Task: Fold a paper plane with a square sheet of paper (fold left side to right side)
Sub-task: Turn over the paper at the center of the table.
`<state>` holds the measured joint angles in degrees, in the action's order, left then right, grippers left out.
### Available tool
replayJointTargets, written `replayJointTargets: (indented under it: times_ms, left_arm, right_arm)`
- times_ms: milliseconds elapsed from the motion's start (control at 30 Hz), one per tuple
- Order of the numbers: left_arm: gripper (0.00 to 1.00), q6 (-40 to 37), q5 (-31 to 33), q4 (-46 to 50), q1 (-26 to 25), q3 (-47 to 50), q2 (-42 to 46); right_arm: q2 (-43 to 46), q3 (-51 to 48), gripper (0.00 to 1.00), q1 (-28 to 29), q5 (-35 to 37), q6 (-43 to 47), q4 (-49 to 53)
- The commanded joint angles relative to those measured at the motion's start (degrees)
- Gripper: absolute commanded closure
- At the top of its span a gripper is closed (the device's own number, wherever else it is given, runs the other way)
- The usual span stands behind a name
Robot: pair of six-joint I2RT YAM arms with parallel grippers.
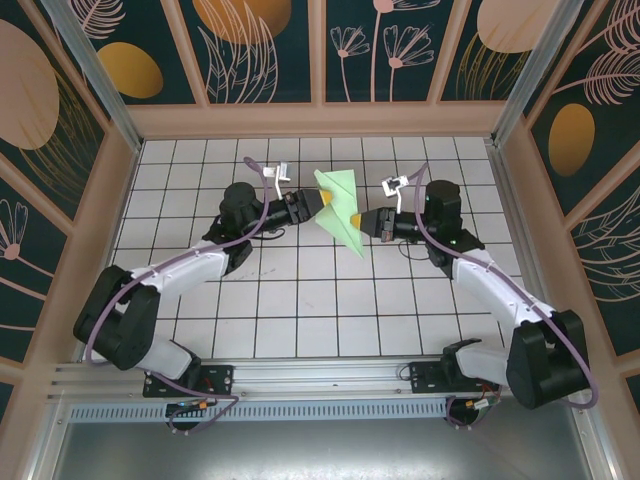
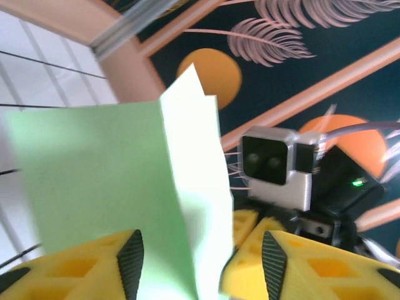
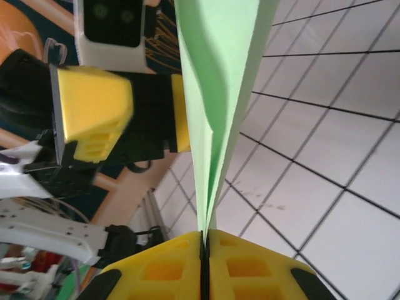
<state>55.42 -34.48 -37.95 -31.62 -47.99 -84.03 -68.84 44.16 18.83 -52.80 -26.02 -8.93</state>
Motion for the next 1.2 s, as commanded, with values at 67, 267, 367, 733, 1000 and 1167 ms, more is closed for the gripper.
replayJointTargets:
  times_ms: [67, 267, 367, 733, 1000, 1167]
  left_arm:
    - [0.25, -16.72, 17.17, 24.03, 0.33, -3.77, 10.61]
    - [0.24, -22.09, 32.79, 32.36, 0.34, -1.15, 19.43]
    - [0.23, -22.05, 36.36, 32.25, 0.35, 0.95, 22.48]
    - [0.22, -21.73, 39.05, 32.94, 0.33, 1.84, 24.51]
    - [0.22, -21.14, 39.49, 33.42, 0.33, 1.94, 24.78]
    - [0.22, -20.19, 38.53, 33.77, 0.36, 1.76, 23.88]
  right_arm:
    - [1.6, 7.8, 0.91, 1.7, 22.06, 11.79, 23.42]
    - [-4.28, 18.91, 0.91, 14.63, 64.8, 12.2, 43.98]
    - [-11.86, 23.99, 0.91, 20.73, 79.46, 9.89, 51.75]
    - [-39.74, 35.6, 0.91, 34.51, 101.66, 5.14, 68.31]
    - [-49.2, 37.05, 0.88, 37.38, 91.84, 9.33, 64.48]
    - [-48.26, 35.04, 0.68, 36.97, 78.64, 12.03, 58.29]
